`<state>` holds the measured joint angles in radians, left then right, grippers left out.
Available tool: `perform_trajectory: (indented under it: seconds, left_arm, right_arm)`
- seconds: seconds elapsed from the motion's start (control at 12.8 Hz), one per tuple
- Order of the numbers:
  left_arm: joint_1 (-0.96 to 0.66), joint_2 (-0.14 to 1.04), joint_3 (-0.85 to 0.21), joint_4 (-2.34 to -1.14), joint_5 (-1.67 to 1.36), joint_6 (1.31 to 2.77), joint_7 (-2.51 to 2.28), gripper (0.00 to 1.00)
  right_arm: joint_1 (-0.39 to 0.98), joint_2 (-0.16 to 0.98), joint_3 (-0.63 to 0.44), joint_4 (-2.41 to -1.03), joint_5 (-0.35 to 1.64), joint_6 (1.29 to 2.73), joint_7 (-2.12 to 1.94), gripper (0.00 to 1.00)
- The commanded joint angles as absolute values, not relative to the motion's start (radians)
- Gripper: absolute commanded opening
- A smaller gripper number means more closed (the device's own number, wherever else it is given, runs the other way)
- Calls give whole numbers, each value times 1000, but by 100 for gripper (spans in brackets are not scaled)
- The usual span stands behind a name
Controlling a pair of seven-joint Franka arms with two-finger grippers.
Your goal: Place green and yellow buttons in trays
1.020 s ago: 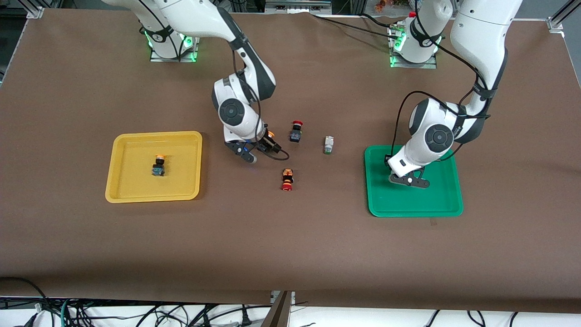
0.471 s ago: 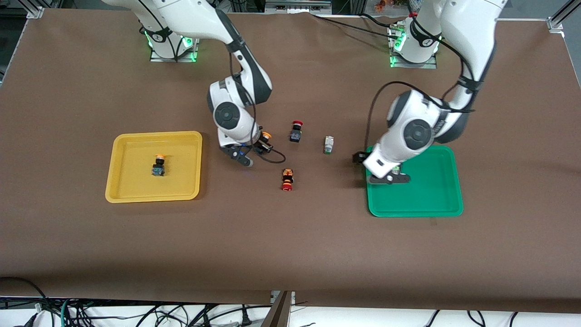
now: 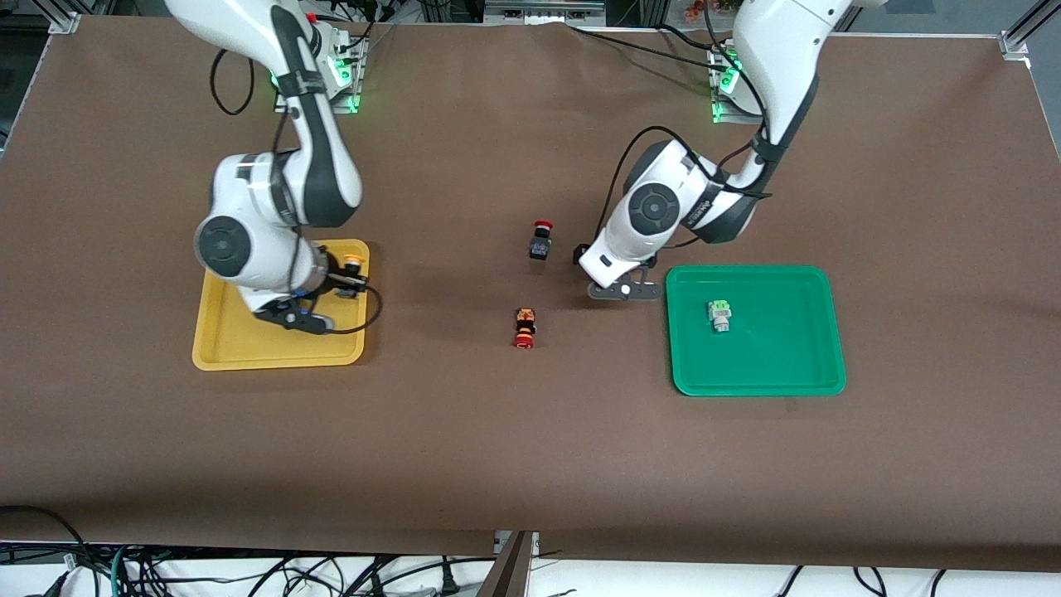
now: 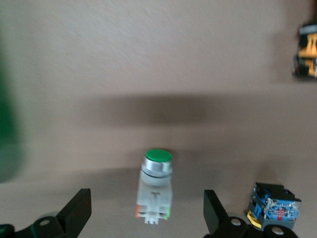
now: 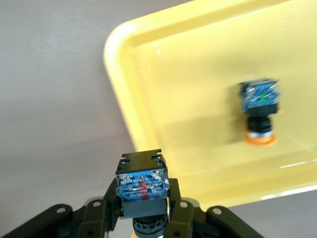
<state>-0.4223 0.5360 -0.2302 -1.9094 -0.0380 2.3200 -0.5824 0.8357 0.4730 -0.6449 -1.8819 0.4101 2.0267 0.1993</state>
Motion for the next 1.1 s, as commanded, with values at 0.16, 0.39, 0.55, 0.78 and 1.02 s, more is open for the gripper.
perform_trajectory:
  seconds: [0.16, 0.39, 0.55, 0.78, 1.02]
  left_arm:
    - [-425, 561, -253, -1977, 127, 2430, -661, 79]
    - [-422, 557, -273, -1980, 132, 2421, -714, 0]
    - [-413, 551, -296, -1980, 132, 2415, -781, 0]
    - [-288, 482, -296, -1970, 130, 2337, -583, 0]
    - [-119, 431, -250, -1970, 126, 2286, -228, 0]
  right_arm:
    - [821, 590, -641, -1948, 413, 2259, 94, 20]
    - [805, 586, -626, -1934, 468, 2252, 90, 99]
    - [811, 560, -626, -1892, 469, 2191, 139, 99]
    - [838, 490, -634, -1798, 456, 2028, 273, 99]
    - [838, 366, -640, -1760, 389, 1925, 313, 99]
